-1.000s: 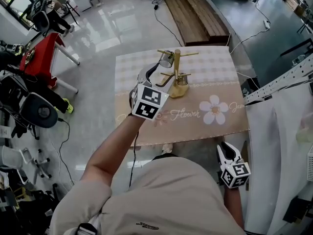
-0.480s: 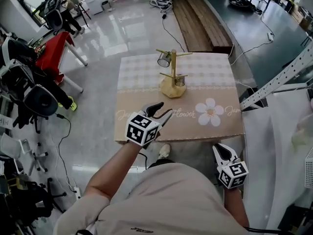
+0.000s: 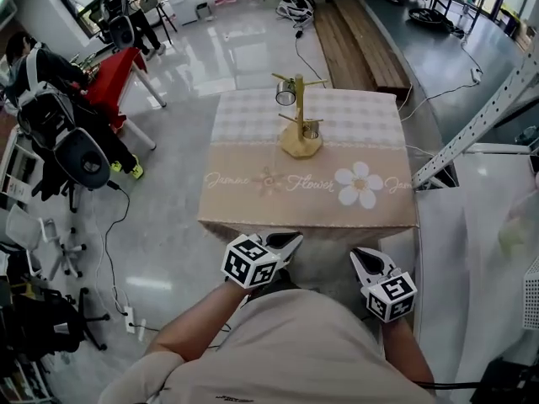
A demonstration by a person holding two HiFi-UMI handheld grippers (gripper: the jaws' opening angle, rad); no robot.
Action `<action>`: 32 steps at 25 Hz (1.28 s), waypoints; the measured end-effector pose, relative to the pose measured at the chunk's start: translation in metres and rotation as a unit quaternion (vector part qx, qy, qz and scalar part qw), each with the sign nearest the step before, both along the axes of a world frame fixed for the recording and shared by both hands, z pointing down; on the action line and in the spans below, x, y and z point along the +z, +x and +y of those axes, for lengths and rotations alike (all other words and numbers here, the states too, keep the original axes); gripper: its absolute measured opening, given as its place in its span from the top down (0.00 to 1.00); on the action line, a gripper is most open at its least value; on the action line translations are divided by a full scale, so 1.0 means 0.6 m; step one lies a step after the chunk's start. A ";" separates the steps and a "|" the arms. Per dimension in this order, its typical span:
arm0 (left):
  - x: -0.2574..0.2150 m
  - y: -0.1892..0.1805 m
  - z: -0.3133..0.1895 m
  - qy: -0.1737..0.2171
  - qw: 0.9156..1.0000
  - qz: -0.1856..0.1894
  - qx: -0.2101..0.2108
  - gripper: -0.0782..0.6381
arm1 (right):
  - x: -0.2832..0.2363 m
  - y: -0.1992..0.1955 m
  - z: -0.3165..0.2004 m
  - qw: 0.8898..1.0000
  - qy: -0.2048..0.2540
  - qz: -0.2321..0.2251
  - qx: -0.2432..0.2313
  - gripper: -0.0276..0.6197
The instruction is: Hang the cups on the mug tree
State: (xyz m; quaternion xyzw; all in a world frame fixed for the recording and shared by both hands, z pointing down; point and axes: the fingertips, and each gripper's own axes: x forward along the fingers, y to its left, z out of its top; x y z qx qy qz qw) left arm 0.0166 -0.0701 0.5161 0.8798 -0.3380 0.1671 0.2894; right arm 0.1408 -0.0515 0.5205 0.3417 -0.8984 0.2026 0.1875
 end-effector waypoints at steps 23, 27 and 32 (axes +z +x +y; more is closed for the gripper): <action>0.005 0.105 0.201 -0.002 1.000 -0.005 0.028 0.88 | -0.002 0.010 0.126 0.997 0.016 -0.002 -0.078 0.93; 0.006 0.111 0.201 -0.002 0.999 -0.005 0.033 0.88 | -0.003 0.017 0.131 0.997 0.021 0.003 -0.074 0.94; 0.003 0.123 0.193 0.001 0.999 -0.004 0.047 0.88 | -0.005 0.025 0.129 0.998 0.023 0.004 -0.063 0.94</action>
